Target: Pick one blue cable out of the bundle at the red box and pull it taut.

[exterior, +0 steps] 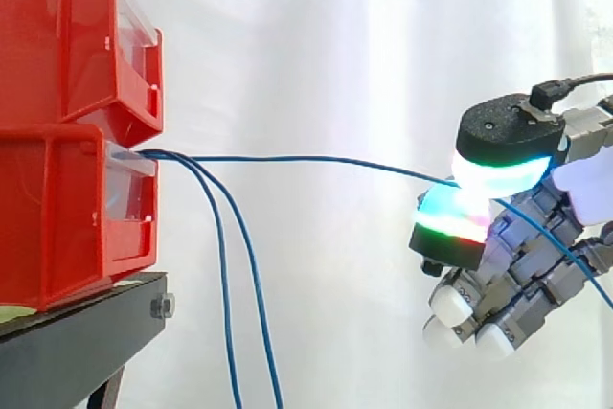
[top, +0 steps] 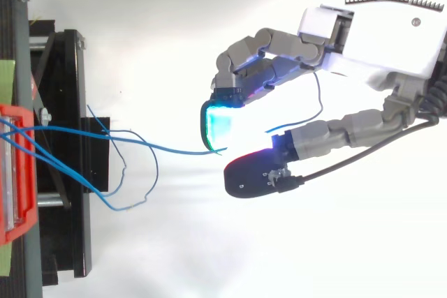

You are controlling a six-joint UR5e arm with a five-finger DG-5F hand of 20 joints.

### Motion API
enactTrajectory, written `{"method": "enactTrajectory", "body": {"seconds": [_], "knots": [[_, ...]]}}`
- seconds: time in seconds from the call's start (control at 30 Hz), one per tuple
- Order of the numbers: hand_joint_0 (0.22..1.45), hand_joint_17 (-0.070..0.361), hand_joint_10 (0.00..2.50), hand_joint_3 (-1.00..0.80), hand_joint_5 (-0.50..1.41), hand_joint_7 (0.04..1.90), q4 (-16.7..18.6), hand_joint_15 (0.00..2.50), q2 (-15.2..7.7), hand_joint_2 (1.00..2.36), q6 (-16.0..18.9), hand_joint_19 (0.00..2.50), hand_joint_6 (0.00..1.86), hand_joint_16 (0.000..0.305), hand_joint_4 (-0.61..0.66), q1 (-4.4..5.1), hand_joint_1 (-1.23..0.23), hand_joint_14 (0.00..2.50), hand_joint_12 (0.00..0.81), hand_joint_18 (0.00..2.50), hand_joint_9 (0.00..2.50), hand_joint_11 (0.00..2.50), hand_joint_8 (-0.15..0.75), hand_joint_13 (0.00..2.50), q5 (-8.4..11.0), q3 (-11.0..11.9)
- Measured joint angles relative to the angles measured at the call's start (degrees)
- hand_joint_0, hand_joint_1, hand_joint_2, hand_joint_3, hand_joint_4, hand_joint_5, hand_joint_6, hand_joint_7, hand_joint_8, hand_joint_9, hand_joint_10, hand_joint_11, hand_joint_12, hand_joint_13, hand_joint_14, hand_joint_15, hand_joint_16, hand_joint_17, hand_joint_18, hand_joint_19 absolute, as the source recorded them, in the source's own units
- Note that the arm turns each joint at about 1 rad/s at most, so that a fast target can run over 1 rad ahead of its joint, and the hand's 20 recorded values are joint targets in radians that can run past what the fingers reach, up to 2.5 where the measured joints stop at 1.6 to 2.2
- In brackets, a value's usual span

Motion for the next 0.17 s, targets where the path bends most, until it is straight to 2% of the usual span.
{"method": "enactTrajectory", "body": {"seconds": [0.17], "knots": [[0.6, 0.146, 0.0, -0.04, -0.07, 1.21, 0.0, 0.18, 0.0, 1.0, 0.0, 0.18, 0.87, 0.065, 0.09, 0.0, -0.88, 0.01, 0.427, 0.51, 0.7, 0.28, 0.361, 0.49, 0.0, 0.0]]}}
